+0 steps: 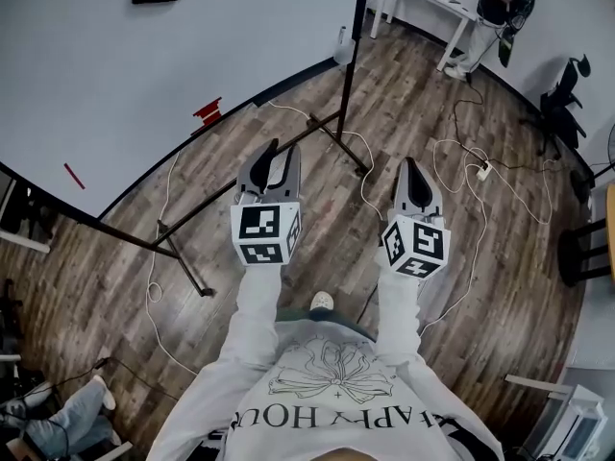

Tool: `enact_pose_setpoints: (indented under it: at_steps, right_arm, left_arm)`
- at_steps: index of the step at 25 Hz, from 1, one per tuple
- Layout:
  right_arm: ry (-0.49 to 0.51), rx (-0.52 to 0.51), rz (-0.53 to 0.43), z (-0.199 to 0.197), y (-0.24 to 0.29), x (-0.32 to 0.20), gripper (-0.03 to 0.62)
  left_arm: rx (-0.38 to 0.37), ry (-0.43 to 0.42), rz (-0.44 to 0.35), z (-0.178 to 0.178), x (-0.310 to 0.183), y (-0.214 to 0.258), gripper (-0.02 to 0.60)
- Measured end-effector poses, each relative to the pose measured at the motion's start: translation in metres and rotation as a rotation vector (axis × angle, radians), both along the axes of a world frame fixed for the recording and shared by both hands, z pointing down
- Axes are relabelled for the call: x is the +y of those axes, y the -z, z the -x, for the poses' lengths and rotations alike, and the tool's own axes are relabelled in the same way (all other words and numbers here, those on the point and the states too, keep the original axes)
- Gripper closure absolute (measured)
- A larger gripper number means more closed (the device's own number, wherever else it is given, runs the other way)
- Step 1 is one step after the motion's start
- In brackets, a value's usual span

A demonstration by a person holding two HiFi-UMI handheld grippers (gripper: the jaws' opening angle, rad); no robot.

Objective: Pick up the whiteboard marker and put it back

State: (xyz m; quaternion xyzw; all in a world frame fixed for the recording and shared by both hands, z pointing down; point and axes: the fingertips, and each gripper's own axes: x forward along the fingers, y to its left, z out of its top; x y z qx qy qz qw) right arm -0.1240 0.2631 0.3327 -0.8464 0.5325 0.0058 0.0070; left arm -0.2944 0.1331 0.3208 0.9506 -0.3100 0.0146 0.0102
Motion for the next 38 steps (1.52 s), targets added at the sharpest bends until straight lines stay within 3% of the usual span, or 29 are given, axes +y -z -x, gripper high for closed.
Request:
enact_pose_setpoints:
  at_steps: [1,14,27,38]
  right_arm:
    - [-0.001,-0.004,0.001,-0.011,-0.002,-0.004,0.591]
    - [-0.049,-0.053,0.029,-0.127,-0.032,-0.060,0.591]
    - [-0.097,-0.026,0.012,-0.271,-0.016,-0.203,0.591]
    - [-0.084,-0.032,0.034,-0.338,-0.033,-0.282,0.591]
  left_arm:
    - [-0.001,-0.010,0.005,-0.012,-0.004,-0.001,0.468]
    - [-0.046,-0.053,0.042,-0.137,-0.075,-0.031,0.466]
    - [-0.030,-0.083,0.049,-0.283,-0.232,-0.030,0.460]
    - [-0.076,-0.075,0.067,-0.354,-0.312,-0.057,0.456]
